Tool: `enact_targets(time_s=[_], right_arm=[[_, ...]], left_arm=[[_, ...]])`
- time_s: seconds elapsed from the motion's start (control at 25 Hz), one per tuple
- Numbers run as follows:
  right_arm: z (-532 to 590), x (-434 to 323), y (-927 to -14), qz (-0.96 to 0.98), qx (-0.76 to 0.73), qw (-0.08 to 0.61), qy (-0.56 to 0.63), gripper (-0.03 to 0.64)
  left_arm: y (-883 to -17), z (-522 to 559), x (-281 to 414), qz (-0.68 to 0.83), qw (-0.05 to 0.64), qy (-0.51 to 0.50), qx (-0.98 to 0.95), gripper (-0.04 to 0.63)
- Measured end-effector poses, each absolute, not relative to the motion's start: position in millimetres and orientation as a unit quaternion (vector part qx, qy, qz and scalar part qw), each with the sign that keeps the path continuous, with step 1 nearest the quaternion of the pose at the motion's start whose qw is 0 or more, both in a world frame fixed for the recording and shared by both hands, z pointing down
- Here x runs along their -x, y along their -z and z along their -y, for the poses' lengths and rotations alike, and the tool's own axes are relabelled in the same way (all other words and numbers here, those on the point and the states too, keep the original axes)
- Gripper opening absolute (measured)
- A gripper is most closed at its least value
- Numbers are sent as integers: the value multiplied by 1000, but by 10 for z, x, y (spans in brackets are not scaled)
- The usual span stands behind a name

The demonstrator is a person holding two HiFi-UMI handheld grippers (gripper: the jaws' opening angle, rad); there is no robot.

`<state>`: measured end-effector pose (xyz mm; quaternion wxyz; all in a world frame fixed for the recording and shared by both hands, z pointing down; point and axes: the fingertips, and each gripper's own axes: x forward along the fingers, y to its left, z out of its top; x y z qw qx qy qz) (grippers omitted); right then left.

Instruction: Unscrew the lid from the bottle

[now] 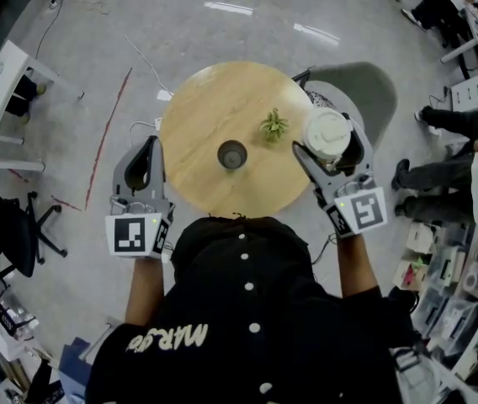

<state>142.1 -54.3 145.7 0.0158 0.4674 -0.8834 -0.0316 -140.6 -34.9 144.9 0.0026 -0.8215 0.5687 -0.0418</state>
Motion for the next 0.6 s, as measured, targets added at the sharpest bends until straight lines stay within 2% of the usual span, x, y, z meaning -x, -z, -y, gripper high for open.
enact_targets(time_s=[0.6], right_arm=[[522, -1376, -1488, 885, -464, 19, 27, 459]], left_arm=[[-1485, 289, 1406, -568, 4, 43, 822, 5]])
